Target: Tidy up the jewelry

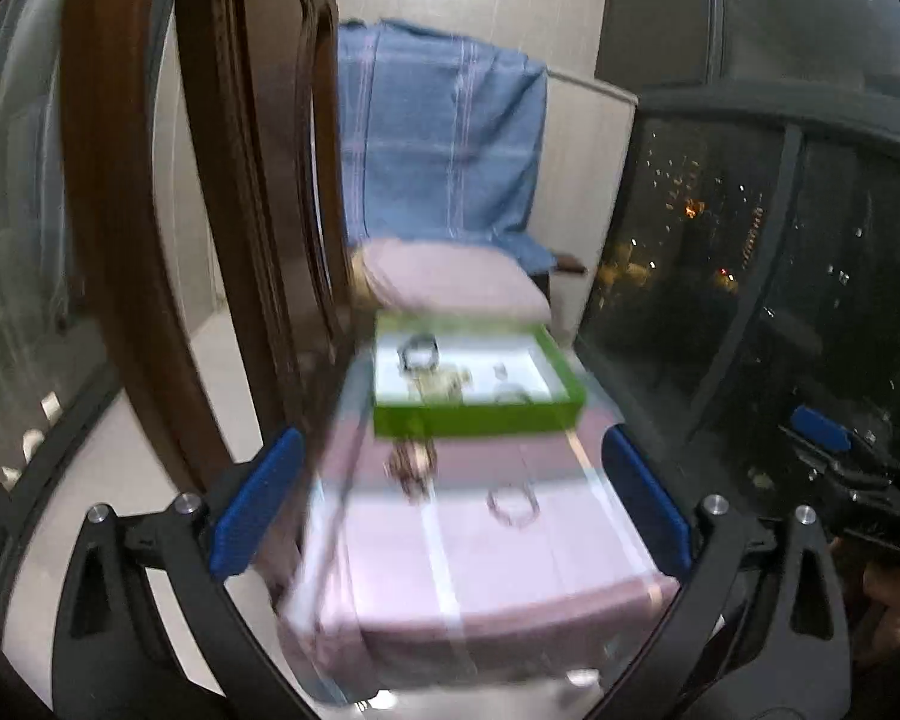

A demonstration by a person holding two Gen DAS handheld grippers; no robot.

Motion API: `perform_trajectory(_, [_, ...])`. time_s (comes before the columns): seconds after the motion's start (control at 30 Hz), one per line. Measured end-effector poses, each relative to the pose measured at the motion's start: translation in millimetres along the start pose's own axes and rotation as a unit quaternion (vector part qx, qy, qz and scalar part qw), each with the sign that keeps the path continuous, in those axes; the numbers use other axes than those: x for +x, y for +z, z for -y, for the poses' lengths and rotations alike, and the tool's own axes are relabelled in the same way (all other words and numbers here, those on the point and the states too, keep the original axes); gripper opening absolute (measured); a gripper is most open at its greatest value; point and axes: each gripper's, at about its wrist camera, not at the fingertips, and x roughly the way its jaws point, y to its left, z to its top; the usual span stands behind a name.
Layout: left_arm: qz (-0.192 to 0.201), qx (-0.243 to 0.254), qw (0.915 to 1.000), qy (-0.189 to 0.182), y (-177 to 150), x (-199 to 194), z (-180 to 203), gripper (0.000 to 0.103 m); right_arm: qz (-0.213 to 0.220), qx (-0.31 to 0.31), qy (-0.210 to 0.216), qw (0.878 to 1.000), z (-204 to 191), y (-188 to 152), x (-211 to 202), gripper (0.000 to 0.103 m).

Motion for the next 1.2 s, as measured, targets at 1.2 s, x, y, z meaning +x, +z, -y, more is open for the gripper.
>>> perform_trajectory(1.2, [-0.074,0.009,0.9972,0.011,-57.7,22.8,25.6,0.099,-0.026,0.0,-0.005,1.0,-14.6,-48.2,-29.5,0.097])
